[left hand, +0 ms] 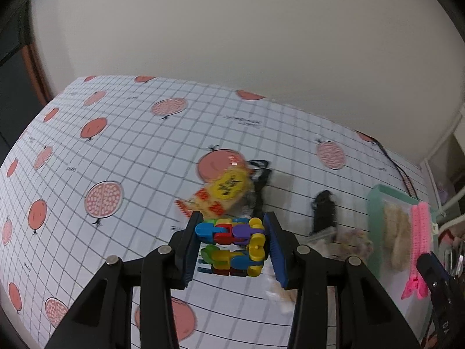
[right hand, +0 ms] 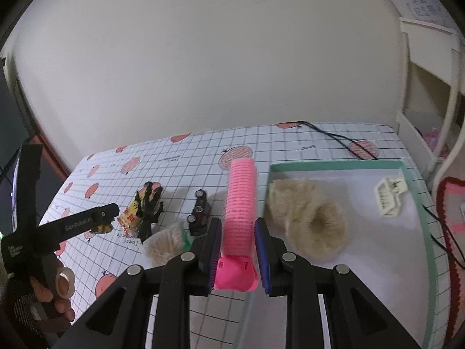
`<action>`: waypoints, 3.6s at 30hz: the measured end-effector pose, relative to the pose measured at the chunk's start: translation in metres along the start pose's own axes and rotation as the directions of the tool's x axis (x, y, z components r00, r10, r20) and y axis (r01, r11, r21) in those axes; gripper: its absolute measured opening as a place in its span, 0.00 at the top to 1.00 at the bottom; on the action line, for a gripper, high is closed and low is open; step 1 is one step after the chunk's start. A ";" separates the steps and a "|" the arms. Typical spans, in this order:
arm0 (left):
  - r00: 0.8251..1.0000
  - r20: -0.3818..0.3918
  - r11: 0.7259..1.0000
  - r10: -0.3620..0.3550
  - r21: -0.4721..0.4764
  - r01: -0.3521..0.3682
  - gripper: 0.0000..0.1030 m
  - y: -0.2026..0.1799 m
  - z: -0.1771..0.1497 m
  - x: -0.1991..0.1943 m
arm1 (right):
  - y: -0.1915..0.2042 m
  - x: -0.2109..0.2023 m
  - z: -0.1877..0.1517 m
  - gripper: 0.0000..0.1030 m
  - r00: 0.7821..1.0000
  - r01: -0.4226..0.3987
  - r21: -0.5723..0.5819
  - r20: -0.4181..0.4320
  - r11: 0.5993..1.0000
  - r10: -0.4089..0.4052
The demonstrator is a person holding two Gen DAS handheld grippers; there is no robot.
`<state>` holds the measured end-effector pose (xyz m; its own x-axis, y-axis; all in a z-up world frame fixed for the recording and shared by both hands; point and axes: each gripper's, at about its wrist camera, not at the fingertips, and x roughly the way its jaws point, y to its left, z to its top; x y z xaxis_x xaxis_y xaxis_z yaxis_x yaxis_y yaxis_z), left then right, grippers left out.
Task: Organize objects
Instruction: 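Carry the block toy and the pink roller over the teal box tray, then lower the block toy into the tray and open the left tool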
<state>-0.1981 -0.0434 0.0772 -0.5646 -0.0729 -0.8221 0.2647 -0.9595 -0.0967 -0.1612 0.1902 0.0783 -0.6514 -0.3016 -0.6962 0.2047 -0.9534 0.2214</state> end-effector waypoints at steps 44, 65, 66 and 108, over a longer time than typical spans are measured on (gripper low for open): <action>0.949 -0.046 0.893 -0.312 0.328 0.310 0.57 -0.177 -0.057 -0.017 | -0.129 -0.038 -0.004 0.75 0.959 0.281 0.091 0.005 0.955 -0.283; 0.941 -0.139 0.862 -0.307 0.378 0.337 0.57 -0.201 -0.080 0.011 | -0.153 -0.005 -0.024 0.75 0.941 0.328 0.090 -0.114 0.940 -0.318; 0.942 -0.142 0.861 -0.305 0.381 0.337 0.57 -0.202 -0.082 0.012 | -0.153 -0.004 -0.025 0.75 0.941 0.329 0.089 -0.118 0.940 -0.318; 0.937 -0.204 0.859 -0.285 0.379 0.344 0.56 -0.202 -0.082 0.020 | -0.147 0.005 -0.036 0.74 0.932 0.342 0.068 -0.152 0.937 -0.329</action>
<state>-0.1990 0.1709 0.0345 -0.4451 0.2604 -0.8568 -0.2632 -0.9526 -0.1528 -0.1686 0.3291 0.0179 -0.5633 0.0320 -0.8256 -0.0804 -0.9966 0.0162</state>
